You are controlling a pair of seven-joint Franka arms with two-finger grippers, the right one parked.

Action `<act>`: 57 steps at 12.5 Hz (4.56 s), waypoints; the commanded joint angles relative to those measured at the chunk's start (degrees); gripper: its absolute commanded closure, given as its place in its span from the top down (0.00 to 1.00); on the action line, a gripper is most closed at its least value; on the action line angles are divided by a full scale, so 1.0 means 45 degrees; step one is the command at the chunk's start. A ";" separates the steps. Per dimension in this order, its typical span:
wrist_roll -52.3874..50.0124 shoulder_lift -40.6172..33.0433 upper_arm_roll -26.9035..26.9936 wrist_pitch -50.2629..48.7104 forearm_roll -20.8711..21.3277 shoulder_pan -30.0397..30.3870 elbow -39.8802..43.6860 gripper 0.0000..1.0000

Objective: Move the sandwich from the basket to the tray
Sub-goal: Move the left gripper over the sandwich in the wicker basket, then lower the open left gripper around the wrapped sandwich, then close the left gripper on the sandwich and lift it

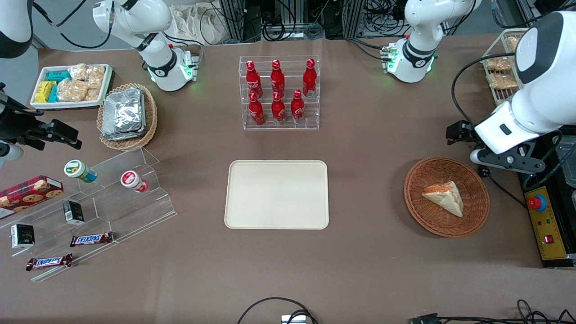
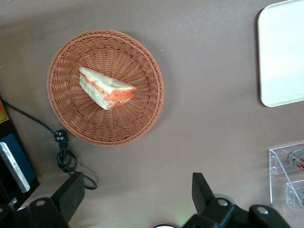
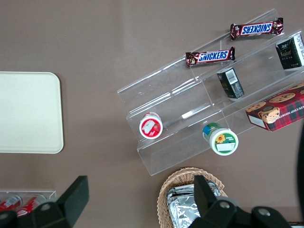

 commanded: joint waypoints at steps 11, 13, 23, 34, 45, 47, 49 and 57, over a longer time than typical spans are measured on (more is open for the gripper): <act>-0.6632 0.0062 -0.0104 0.3884 0.0487 0.1357 -0.3314 1.00; -0.8964 0.0295 -0.0085 0.6094 0.0547 0.1571 -0.4684 1.00; -1.0249 0.2502 -0.0104 0.9189 0.0508 0.2706 -0.6057 1.00; -1.1539 0.2911 -0.0397 0.7566 0.0605 0.2452 -0.4630 1.00; -1.2691 0.4399 -0.0319 1.0050 0.2183 0.2161 -0.4748 0.00; -1.2789 0.4360 -0.0319 0.9855 0.3277 0.1827 -0.4670 0.00; -1.2556 0.4068 -0.0377 0.8611 0.3340 0.1827 -0.4205 0.00; -1.2438 0.4203 -0.3439 0.3509 0.3184 0.1185 -0.0376 0.00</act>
